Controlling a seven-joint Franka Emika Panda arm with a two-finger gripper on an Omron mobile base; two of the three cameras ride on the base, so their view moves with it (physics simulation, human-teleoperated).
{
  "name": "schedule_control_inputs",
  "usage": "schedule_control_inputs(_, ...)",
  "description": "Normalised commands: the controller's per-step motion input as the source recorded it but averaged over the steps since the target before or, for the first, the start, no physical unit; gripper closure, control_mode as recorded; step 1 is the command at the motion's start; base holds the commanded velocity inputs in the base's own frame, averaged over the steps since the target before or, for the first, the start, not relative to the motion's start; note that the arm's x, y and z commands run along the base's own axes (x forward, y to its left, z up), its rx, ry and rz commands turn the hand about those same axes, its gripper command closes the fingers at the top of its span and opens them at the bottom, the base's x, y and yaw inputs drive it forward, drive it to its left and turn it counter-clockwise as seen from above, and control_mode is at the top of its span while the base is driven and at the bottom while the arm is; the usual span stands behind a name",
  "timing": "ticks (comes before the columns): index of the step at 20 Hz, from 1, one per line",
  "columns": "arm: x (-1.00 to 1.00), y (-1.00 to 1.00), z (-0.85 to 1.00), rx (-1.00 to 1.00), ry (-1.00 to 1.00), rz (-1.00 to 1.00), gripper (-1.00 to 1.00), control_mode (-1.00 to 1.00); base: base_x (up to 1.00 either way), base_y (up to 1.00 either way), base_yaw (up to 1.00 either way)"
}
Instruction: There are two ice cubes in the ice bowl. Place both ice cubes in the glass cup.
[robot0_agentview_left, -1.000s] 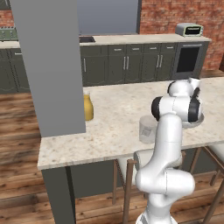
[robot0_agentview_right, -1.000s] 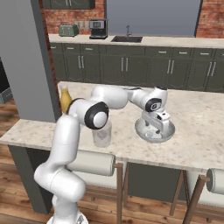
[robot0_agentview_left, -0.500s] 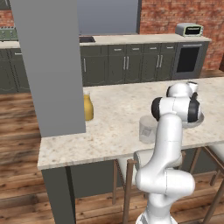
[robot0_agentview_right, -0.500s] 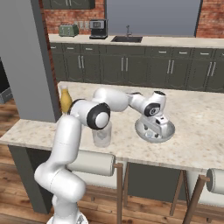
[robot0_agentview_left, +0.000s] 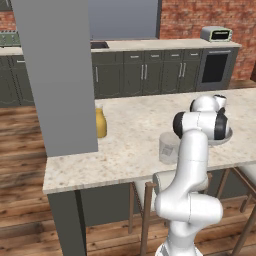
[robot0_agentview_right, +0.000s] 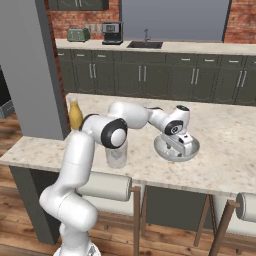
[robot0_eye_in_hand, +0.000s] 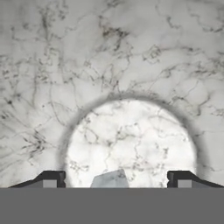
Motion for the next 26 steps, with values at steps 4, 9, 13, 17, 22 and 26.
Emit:
schedule_control_inputs(4,0.04,0.00,-0.28,-0.01,-0.02,0.00,-1.00,-1.00,0.00,0.00,0.00)
schedule_control_inputs(9,0.00,0.03,-0.31,-0.01,-0.01,0.00,1.00,-1.00,0.00,0.00,0.00)
schedule_control_inputs(13,0.00,0.12,-0.21,0.00,0.00,0.00,1.00,-1.00,0.00,0.00,0.00)
schedule_control_inputs(17,-0.05,0.16,-0.09,0.00,0.00,0.00,1.00,-1.00,0.00,0.00,0.00)
schedule_control_inputs(22,-0.14,0.09,0.00,0.00,0.00,0.00,1.00,-1.00,0.00,0.00,0.00)
schedule_control_inputs(26,-0.01,0.00,0.48,0.02,0.00,0.00,1.00,-1.00,0.00,0.00,0.00)
